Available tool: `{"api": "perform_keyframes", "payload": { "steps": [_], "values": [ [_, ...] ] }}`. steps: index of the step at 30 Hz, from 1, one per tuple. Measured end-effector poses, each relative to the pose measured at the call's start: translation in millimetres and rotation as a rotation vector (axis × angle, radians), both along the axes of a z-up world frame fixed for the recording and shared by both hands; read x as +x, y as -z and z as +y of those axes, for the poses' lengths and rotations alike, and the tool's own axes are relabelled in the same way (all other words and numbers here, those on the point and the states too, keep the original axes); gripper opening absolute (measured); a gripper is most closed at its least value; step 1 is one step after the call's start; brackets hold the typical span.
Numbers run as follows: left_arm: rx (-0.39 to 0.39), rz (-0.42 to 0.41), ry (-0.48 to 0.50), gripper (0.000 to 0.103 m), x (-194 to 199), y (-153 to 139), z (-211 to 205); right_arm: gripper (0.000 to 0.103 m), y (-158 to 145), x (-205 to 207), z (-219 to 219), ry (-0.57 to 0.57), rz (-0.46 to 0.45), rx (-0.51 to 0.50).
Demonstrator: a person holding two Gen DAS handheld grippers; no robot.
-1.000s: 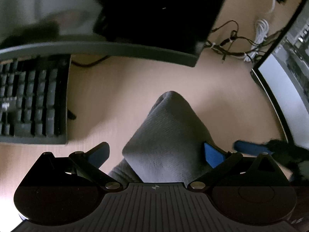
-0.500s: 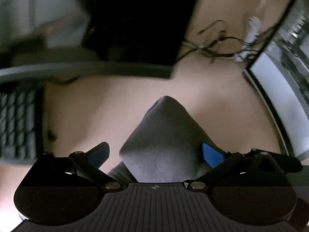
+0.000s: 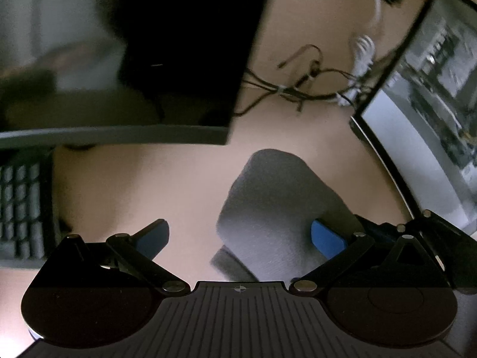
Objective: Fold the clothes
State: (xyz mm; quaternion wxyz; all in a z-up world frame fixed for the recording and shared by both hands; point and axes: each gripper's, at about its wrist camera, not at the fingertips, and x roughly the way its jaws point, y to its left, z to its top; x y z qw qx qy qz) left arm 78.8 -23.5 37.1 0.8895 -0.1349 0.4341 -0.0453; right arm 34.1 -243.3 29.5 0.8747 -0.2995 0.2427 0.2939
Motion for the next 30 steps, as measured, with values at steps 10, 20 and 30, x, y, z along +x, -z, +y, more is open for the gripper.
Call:
{"api": "perform_keyframes", "payload": {
  "steps": [10, 20, 30],
  "values": [
    [-0.015, -0.014, -0.125, 0.103, -30, -5, 50, 0.065, 5, -38, 30, -0.135, -0.126, -0.151],
    [-0.032, -0.020, -0.143, 0.103, -43, -3, 62, 0.068, 20, -51, 54, -0.208, -0.206, -0.292],
    [-0.060, -0.049, -0.120, 0.103, -45, -12, 51, 0.071, 27, -55, 53, -0.215, -0.206, -0.302]
  ]
}}
